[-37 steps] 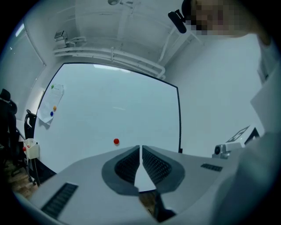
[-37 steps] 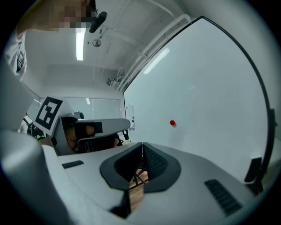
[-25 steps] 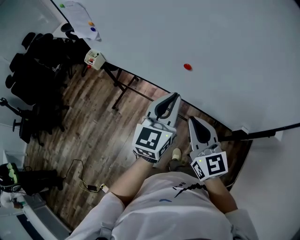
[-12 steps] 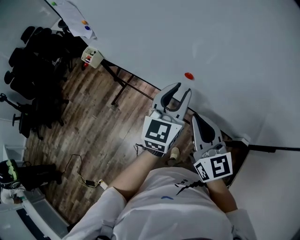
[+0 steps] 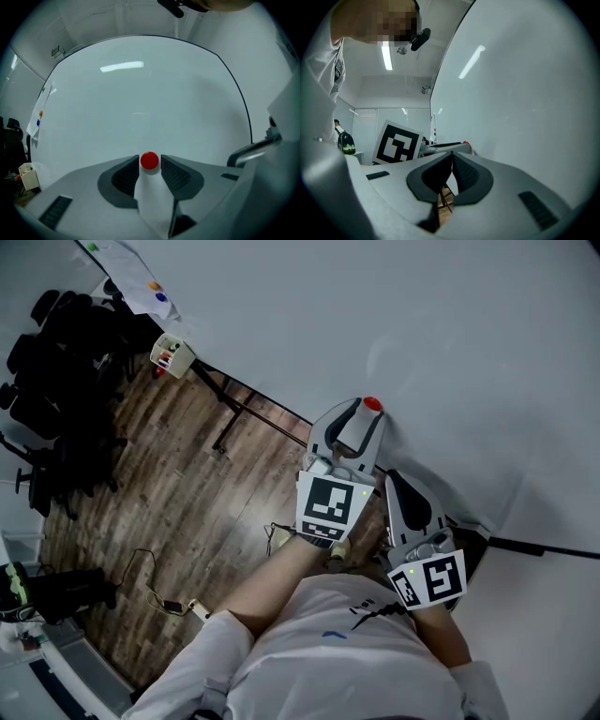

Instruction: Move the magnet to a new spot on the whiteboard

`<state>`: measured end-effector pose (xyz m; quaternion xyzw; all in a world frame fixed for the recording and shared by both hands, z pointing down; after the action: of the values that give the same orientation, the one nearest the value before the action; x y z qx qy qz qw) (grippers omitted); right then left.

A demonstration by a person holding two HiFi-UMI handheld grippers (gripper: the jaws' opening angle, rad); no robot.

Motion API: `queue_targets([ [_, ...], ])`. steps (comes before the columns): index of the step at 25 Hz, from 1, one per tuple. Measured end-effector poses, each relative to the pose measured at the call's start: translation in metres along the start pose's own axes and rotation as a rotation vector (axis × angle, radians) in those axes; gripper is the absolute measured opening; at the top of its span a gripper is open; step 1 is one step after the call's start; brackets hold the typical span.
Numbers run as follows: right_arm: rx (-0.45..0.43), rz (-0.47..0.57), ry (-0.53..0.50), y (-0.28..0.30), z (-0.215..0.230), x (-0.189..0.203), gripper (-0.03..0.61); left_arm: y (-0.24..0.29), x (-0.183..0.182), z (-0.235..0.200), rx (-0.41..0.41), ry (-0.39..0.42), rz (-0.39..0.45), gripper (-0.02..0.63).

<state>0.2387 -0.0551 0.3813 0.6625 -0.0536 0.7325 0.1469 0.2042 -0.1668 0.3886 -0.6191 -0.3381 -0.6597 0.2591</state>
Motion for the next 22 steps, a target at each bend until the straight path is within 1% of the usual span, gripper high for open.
queue_targets([
  [7,-0.018,-0.001,0.0,0.006,0.01,0.0,0.015,0.01,0.001,-0.003,-0.02,0.01,-0.008,0.133],
  [13,-0.035,0.0,0.002,0.003,0.013,-0.002,0.015,0.006,-0.001,0.001,-0.044,-0.005,0.0,0.132],
  [22,-0.043,-0.004,0.002,0.002,0.014,0.001,0.015,0.005,-0.002,0.002,-0.031,-0.023,0.007,0.13],
])
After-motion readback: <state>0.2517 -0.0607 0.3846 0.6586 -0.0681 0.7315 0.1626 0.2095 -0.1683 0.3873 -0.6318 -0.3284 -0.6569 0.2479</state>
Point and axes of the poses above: the fingertips, and each gripper's own axes: y forward along the fingers, z to its right, x out of its underside, the point moved 3 cm from there along -y, backward along the fingers, and after that the axes turned 6 degrees about -z, right-handed, at the moved point
